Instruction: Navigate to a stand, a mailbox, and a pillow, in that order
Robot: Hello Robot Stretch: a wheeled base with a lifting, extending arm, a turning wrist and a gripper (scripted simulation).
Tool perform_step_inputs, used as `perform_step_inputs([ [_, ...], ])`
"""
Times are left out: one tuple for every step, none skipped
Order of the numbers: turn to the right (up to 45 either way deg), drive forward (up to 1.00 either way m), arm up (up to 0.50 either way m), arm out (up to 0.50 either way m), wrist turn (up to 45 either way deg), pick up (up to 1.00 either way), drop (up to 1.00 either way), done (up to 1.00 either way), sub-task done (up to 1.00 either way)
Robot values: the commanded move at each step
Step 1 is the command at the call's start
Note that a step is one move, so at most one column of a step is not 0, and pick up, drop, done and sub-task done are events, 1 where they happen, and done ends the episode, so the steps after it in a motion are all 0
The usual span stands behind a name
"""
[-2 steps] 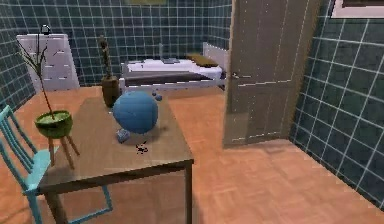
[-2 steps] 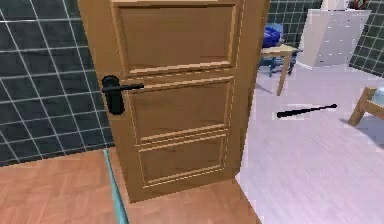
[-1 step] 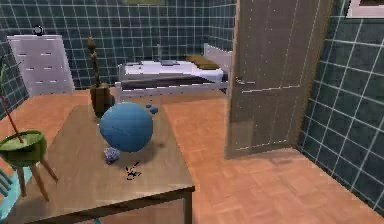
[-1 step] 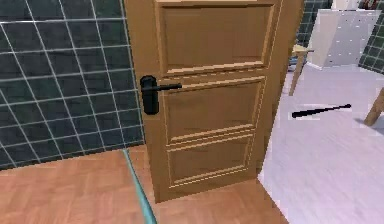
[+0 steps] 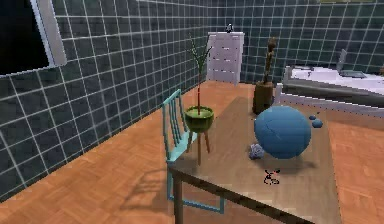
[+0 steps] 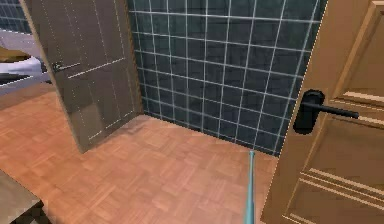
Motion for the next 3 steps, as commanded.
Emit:
perform_step_inputs([
  [-21.0, 0.00, 0.00, 0.00, 0.0, 0.00, 0.00, 0.00, 0.00],
  [0.0, 0.75, 0.00, 0.00, 0.0, 0.00, 0.00, 0.00, 0.00],
  [-42.0, 0.00, 0.00, 0.00, 0.0, 0.00, 0.00, 0.00, 0.00],
])
